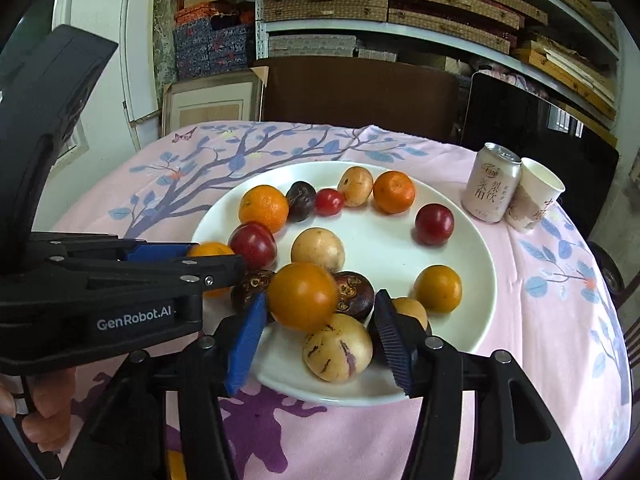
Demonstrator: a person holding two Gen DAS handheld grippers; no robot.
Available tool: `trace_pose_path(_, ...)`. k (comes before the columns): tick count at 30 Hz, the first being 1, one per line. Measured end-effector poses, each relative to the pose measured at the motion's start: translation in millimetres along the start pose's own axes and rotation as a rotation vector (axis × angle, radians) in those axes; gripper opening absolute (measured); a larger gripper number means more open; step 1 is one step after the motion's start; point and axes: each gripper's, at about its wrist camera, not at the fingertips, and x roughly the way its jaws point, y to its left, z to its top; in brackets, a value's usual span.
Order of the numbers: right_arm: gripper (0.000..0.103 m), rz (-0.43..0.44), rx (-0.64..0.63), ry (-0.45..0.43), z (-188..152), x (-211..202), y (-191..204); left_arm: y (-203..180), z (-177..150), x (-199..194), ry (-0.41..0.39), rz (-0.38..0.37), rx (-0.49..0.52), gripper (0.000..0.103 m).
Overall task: Organize fruits
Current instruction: 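Place the tangerine and orange onto the white plate and open both grippers, then grasp the orange fruit with the left gripper while the right gripper grasps the red tomato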
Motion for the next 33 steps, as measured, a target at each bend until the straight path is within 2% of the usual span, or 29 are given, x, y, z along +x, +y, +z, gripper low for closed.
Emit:
trace_pose_path(2,0.057,0.004,0.016,-0.002,-3.3,-7.0,-4.0,-1.7,-0.8,-11.5,-0.038,0.033,0.006,0.068)
trace_pose_path(8,0.057,0.049,0.047,0.020,-25.4,-39.9,-7.9,-9.1,-21.7,-46.4,-0.064,0.038,0.054,0.068)
trace_pose_path(14,0.057,0.101,0.062,0.064,-56.5,-72.4,2.0,-14.4,-63.9,-78.2,-0.061,0.051,0.090,0.074)
trace_pose_path(19,0.057,0.126,0.045,0.092,-80.1,-90.9,18.9,-11.8,-99.0,-98.5,-0.060,0.071,0.104,0.075)
trace_pose_path(27,0.057,0.138,0.071,0.178,-101.8,-86.9,37.5,3.4,-133.3,-112.5,-0.036,0.083,0.072,0.075)
trace_pose_path(33,0.057,0.142,0.057,0.225,-105.7,-71.3,54.6,19.0,-141.0,-107.0,-0.005,0.089,0.045,0.075)
